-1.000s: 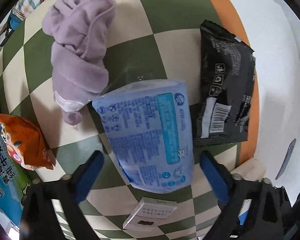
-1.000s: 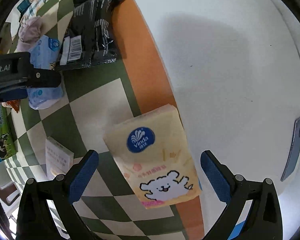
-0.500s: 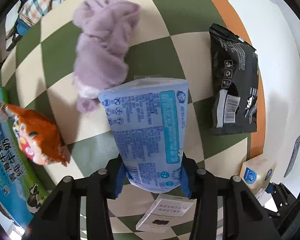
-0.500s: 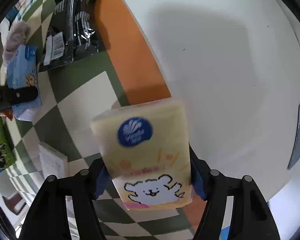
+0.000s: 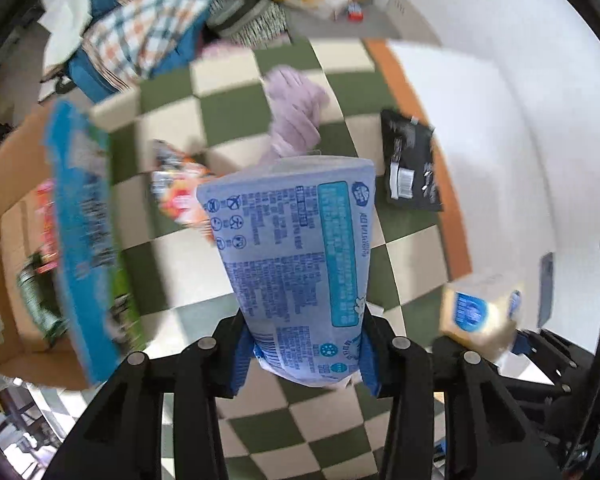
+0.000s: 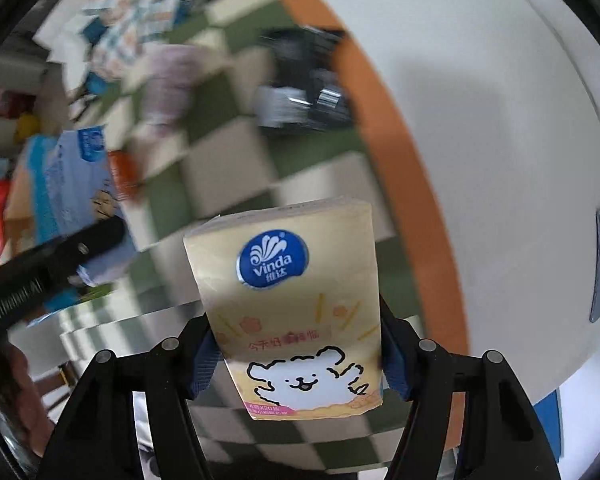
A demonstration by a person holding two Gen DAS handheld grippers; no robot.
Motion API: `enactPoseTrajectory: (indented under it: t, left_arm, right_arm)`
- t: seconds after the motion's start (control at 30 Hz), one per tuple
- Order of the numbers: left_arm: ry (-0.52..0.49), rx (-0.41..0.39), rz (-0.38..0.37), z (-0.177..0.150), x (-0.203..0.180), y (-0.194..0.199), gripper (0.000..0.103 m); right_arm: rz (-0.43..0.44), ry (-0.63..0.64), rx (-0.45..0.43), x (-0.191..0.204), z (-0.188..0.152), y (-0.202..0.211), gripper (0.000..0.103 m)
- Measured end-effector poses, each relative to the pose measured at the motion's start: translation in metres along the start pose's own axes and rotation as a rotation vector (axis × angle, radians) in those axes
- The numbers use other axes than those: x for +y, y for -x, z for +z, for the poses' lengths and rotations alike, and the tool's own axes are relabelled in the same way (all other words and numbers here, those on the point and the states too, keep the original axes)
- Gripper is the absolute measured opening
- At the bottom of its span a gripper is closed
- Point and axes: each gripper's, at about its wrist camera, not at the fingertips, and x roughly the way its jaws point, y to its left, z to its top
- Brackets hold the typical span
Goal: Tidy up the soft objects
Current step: 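Carry both packs into the box and release them beside the bags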
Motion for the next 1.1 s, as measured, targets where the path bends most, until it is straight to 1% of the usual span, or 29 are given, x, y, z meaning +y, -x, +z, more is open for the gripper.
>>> enactPoseTrajectory:
  t: [0.03, 0.07, 0.1, 0.2, 0.23, 0.3, 0.33, 0.47, 0.53, 0.57, 0.6, 0.63, 0.67, 0.77, 0.9, 1.0, 1.1]
  left_arm:
    - [0.011, -0.027, -0.009, -0.002, 0.009, 0.017, 0.040]
    - [0.027, -0.052, -0.020, -0.006, 0.021, 0.035, 0.040]
    - [0.036, -0.067, -0.025, -0.006, 0.032, 0.047, 0.040]
    - [0.077, -0.125, -0.023, -0.020, 0.071, 0.085, 0.040]
    - [0.100, -0.146, -0.017, -0.027, 0.093, 0.101, 0.040]
    - [0.128, -0.169, -0.002, -0.030, 0.120, 0.112, 0.041]
    - [0.149, -0.182, 0.011, -0.035, 0.142, 0.125, 0.041]
    - [0.201, -0.185, 0.067, -0.043, 0.212, 0.139, 0.041]
    - [0.236, -0.162, 0.074, -0.039, 0.255, 0.137, 0.041]
    - [0.243, -0.152, 0.079, -0.038, 0.266, 0.135, 0.041]
    - [0.261, -0.141, 0.088, -0.033, 0.289, 0.133, 0.041]
    - [0.271, -0.136, 0.094, -0.030, 0.303, 0.131, 0.041]
    - [0.278, -0.127, 0.101, -0.025, 0.320, 0.128, 0.041]
    - [0.289, -0.105, 0.117, -0.014, 0.355, 0.119, 0.041]
    - [0.272, -0.071, 0.127, -0.003, 0.382, 0.102, 0.041]
    - [0.274, -0.021, 0.085, 0.007, 0.396, 0.081, 0.041]
    - [0.280, 0.017, 0.049, 0.012, 0.408, 0.063, 0.041]
  right_arm:
    - [0.009, 0.023, -0.010, 0.016, 0.004, 0.012, 0.069]
    - [0.023, 0.055, -0.024, 0.035, 0.000, 0.023, 0.069]
    - [0.034, 0.073, -0.030, 0.046, -0.003, 0.030, 0.069]
    - [0.087, 0.152, -0.050, 0.107, -0.015, 0.049, 0.069]
    - [0.099, 0.172, -0.054, 0.121, -0.017, 0.054, 0.069]
    - [0.129, 0.226, -0.062, 0.165, -0.022, 0.061, 0.069]
    - [0.139, 0.244, -0.064, 0.179, -0.026, 0.063, 0.069]
    - [0.174, 0.322, -0.053, 0.266, -0.029, 0.056, 0.069]
    - [0.192, 0.338, -0.040, 0.299, -0.027, 0.045, 0.069]
    - [0.200, 0.342, -0.030, 0.318, -0.025, 0.038, 0.069]
    - [0.208, 0.342, -0.017, 0.338, -0.021, 0.030, 0.069]
    - [0.207, 0.348, -0.010, 0.353, -0.018, 0.024, 0.069]
    - [0.200, 0.352, -0.008, 0.377, -0.015, 0.017, 0.069]
    - [0.175, 0.362, -0.005, 0.419, -0.005, -0.001, 0.069]
    - [0.134, 0.367, 0.007, 0.462, 0.008, -0.028, 0.069]
    - [0.099, 0.372, 0.010, 0.487, 0.018, -0.048, 0.069]
    - [0.077, 0.371, 0.012, 0.501, 0.029, -0.067, 0.069]
